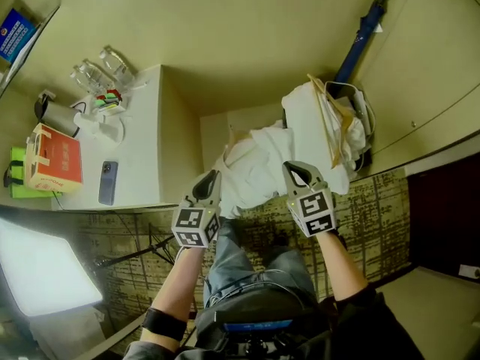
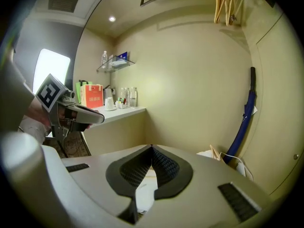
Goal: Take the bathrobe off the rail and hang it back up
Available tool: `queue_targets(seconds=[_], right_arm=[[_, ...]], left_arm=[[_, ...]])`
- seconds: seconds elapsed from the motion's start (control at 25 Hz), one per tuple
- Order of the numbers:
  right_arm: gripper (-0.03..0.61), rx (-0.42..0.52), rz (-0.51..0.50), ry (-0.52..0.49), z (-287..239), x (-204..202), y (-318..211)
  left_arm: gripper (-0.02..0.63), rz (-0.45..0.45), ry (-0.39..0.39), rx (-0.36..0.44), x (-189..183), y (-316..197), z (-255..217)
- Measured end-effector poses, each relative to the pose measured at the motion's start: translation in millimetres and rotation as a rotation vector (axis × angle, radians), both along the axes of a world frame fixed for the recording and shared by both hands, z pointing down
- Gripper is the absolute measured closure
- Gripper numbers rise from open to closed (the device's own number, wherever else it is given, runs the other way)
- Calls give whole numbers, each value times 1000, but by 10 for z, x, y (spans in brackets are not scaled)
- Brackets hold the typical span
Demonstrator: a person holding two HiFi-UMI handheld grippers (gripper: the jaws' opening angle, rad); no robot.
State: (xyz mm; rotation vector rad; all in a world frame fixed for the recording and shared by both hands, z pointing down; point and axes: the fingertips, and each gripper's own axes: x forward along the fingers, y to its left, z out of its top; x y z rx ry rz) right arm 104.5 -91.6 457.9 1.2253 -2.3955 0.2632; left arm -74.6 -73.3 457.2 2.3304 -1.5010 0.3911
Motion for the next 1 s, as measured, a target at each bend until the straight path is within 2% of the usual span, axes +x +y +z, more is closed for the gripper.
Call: queue_targets(seconds=[0.2,0.44,0.6,0.96,1.0], right_arm=[[557,-31,-6,20,459,-353,-377],[557,-69,-15,34,1276,-747,-969],[557,-106,6,45,1850,-878,-1321],[557,-183,20,106,3217,-1109,-1931],[557,-193,28,109,3366,-1115,-1989]], left_arm=[[529,45,-27,-53,-96,-589,577],[475,106,-82,-141,-74,-1254,1588],[415,116,-103,-207,-60,-1589,2302],[399,130,-172,-335,-101,-2285,3770],[383,136,-181,-350,-104,-2352,3932]])
